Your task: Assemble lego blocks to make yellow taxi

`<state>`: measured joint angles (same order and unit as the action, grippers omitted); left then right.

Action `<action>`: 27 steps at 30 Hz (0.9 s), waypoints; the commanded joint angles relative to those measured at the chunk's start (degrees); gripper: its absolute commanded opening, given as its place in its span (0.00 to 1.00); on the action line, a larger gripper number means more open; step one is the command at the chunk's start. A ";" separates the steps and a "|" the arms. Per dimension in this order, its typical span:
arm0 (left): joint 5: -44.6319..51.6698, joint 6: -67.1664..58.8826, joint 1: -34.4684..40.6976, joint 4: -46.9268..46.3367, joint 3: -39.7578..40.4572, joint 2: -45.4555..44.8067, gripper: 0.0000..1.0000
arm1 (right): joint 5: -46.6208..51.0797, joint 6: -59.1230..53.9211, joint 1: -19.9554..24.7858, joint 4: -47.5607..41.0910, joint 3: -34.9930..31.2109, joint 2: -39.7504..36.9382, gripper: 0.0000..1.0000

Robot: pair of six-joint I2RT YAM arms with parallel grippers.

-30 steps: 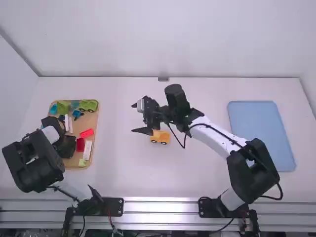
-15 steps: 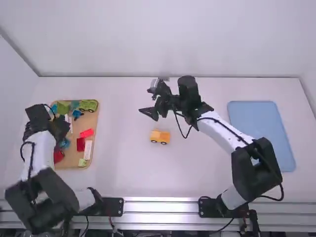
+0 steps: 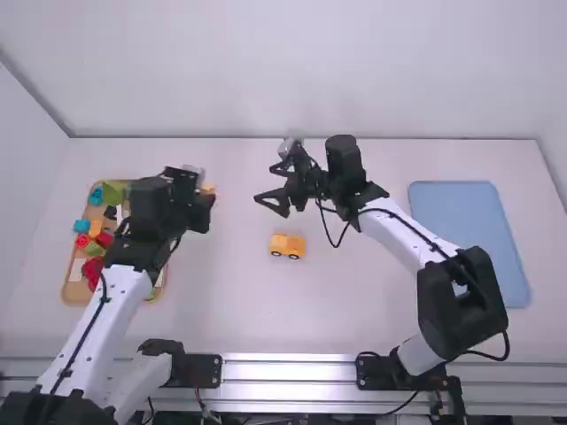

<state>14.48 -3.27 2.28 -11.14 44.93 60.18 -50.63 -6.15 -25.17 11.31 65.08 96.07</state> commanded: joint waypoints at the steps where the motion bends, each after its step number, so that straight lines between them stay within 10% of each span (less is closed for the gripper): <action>1: -0.48 -12.13 5.38 1.55 -0.44 1.42 0.02 | -0.39 1.11 0.07 -1.07 1.70 -0.81 0.99; 15: -7.91 -18.93 15.04 15.13 -2.51 9.68 0.02 | -14.47 20.26 6.38 11.32 1.70 8.92 0.93; 27: -3.56 -23.32 15.37 29.22 -9.75 10.01 0.02 | -13.27 14.34 6.14 -1.22 1.70 9.40 0.85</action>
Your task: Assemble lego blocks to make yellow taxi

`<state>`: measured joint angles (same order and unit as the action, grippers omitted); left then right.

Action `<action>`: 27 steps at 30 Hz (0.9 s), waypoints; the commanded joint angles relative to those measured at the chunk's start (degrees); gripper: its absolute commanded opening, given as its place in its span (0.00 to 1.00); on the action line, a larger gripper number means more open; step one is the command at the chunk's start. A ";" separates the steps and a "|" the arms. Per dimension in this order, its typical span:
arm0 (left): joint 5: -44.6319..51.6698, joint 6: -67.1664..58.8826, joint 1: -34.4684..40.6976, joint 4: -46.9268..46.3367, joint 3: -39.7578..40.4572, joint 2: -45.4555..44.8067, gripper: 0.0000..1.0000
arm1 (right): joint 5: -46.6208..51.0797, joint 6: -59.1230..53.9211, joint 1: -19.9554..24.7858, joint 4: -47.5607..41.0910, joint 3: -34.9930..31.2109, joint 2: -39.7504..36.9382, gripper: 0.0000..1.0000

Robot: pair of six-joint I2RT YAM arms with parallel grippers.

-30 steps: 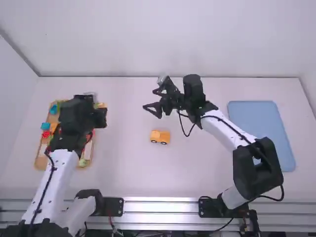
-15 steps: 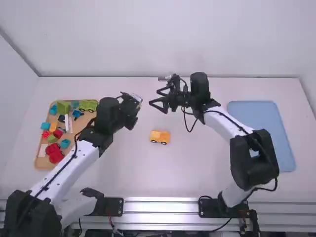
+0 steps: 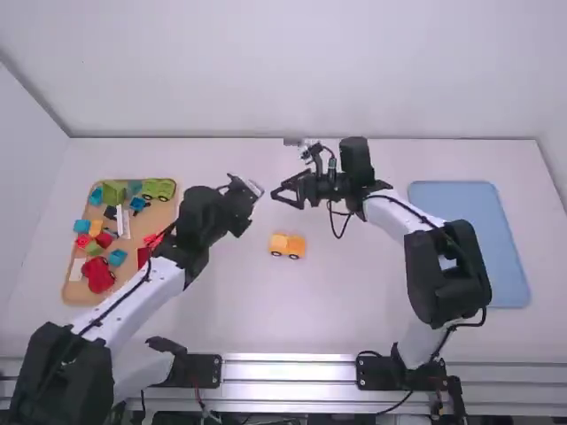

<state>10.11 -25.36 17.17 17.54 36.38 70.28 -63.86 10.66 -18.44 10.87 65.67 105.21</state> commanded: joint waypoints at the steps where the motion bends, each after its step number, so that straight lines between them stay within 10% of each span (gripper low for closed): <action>1: 0.81 -1.05 0.55 1.57 -1.97 -0.09 0.02 | 0.92 -3.50 -0.92 -1.73 1.11 0.26 0.85; 27: -4.87 1.60 6.73 7.50 0.79 9.77 0.02 | 7.37 -7.48 -1.49 -5.11 1.14 0.26 0.77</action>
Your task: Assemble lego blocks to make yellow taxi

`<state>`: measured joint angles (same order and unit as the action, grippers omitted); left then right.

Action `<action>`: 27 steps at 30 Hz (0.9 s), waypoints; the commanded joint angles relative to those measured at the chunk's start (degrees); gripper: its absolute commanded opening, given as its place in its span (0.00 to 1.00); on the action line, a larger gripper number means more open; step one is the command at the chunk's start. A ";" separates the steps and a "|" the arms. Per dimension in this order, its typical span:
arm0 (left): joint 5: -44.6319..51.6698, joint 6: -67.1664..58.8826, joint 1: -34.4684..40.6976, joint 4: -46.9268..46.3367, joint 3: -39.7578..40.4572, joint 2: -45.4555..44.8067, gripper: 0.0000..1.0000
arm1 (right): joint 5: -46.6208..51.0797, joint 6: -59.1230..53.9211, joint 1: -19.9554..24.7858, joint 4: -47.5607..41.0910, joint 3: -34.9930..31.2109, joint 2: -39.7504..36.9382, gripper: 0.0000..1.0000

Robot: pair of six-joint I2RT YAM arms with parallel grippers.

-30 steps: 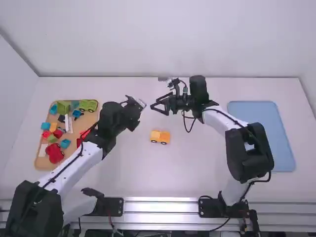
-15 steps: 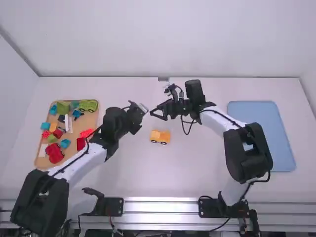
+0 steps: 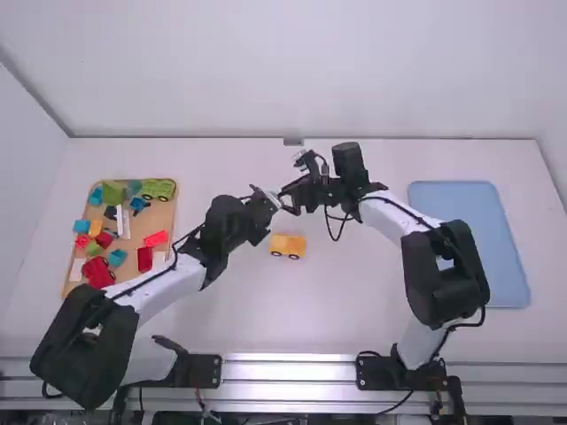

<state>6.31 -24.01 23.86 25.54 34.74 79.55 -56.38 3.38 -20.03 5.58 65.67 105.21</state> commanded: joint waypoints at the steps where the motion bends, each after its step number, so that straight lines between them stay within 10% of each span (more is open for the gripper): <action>1: -1.07 0.35 0.00 -0.57 2.54 0.50 0.02 | -0.11 -0.17 0.09 0.15 1.14 0.26 0.77; 27: -1.03 1.86 0.90 5.70 2.93 5.25 0.02 | 2.67 1.29 -2.40 -0.31 1.11 0.26 0.54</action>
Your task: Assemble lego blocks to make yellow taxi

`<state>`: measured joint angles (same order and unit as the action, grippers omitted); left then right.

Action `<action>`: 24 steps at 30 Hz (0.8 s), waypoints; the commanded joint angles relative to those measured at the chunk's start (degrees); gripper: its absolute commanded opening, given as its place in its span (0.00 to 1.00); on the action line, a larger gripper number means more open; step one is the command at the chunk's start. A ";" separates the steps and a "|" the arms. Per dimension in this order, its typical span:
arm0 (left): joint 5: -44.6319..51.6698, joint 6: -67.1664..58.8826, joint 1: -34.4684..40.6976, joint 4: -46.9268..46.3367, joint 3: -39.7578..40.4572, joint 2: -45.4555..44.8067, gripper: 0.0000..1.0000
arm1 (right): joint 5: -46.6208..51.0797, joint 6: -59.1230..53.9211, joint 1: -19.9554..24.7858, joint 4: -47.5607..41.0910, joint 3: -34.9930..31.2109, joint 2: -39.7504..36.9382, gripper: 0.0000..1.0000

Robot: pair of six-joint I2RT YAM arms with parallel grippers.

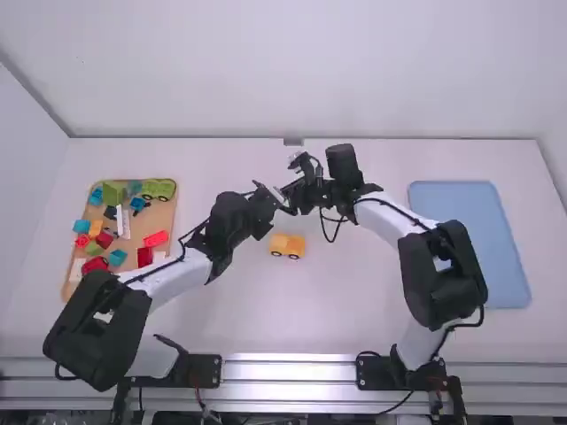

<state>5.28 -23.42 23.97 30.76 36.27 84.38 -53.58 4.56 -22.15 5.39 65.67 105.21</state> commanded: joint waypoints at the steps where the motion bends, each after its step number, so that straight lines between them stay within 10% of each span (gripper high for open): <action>1: 0.07 1.66 0.79 0.85 1.38 0.42 0.02 | -0.02 0.11 -0.35 -0.11 1.11 0.26 0.53; 10: 0.04 2.21 0.79 2.54 1.38 0.42 0.02 | 0.07 -0.02 -0.68 -0.04 1.11 0.26 0.35; 13: 0.02 4.24 0.79 3.21 1.38 0.42 0.38 | 0.07 -0.11 -0.74 -0.04 1.11 0.26 0.31; 15: -0.02 7.39 0.79 4.92 1.38 0.42 0.99 | 0.04 -0.09 -0.24 0.26 1.11 0.26 0.27; 24: -1.09 14.12 0.26 2.14 0.44 -3.26 0.99 | 2.16 -3.28 3.28 2.12 1.27 -0.13 0.24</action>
<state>4.60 -11.66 24.21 33.04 36.27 83.85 -51.86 3.42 -20.43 7.46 65.93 105.21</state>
